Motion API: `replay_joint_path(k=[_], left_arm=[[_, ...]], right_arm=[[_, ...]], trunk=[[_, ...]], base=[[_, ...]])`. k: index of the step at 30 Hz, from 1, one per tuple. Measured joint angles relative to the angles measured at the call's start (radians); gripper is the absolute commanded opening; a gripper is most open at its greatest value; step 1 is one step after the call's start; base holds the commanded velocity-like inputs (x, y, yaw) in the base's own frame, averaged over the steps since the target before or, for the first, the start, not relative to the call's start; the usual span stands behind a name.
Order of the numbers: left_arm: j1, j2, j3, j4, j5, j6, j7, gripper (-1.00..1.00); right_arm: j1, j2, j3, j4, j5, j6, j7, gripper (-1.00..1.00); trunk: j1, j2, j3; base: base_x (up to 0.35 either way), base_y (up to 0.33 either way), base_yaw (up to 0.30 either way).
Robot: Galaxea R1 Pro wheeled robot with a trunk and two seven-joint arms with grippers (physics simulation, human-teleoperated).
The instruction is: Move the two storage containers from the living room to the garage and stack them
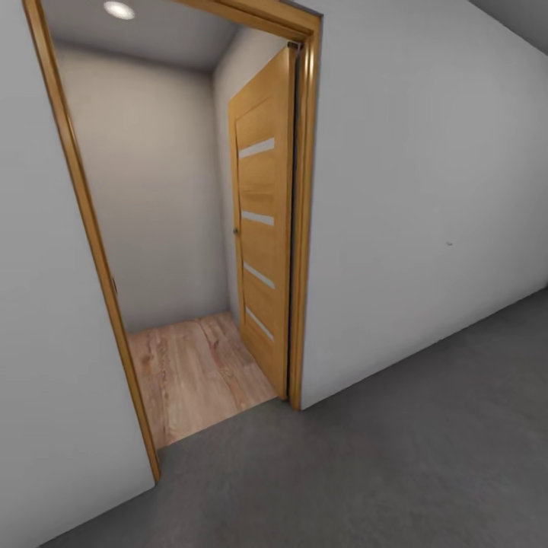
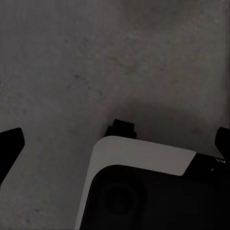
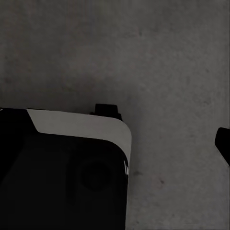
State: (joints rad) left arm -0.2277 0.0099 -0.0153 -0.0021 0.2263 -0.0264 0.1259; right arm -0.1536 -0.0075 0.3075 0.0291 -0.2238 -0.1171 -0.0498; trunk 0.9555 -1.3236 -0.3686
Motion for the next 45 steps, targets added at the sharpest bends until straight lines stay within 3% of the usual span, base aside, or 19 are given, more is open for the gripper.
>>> replay_joint_path(k=[31, 45], left_arm=[[0.000, 0.001, 0.000, 0.001, 0.001, -0.001, 0.000, 1.00], [0.001, 0.001, 0.000, 0.001, 0.001, -0.002, 0.000, 1.00]], right_arm=[[0.000, 0.005, -0.002, 0.000, 0.000, -0.009, 0.001, 1.00], [0.000, 0.005, -0.004, 0.000, -0.002, -0.011, 0.001, 1.00]], trunk=[[0.000, 0.000, 0.000], [0.000, 0.000, 0.000]], base=[[0.324, 0.000, 0.002], [0.324, 0.000, 0.241]])
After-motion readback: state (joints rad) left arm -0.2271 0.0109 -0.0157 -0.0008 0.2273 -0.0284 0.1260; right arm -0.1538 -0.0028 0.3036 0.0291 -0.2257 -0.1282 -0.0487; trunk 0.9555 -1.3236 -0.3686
